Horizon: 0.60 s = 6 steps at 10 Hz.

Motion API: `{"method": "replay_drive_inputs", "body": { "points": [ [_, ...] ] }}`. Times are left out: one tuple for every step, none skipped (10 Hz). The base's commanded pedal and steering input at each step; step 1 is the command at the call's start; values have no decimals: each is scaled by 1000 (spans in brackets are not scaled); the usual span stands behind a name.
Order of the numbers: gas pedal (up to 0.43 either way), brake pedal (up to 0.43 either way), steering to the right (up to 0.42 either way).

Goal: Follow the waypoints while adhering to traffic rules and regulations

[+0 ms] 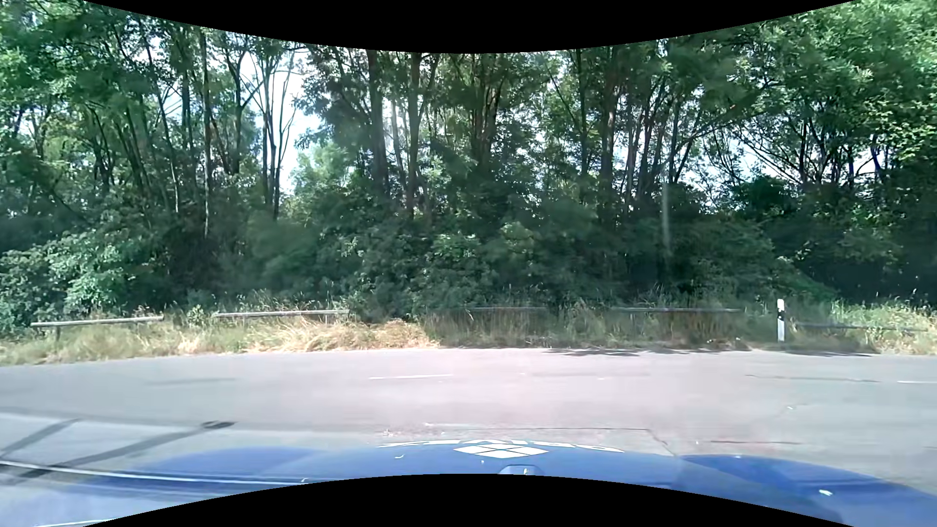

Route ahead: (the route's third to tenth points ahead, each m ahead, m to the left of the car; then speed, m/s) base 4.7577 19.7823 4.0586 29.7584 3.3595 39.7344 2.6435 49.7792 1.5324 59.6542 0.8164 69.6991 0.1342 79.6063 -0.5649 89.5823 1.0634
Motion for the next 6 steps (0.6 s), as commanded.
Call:
{"method": "replay_drive_inputs", "body": {
  "points": [
    [0,134,-65],
    [0,140,-72],
    [0,140,-81],
    [0,146,-96],
    [0,152,-114],
    [0,152,-131]
  ]
}}
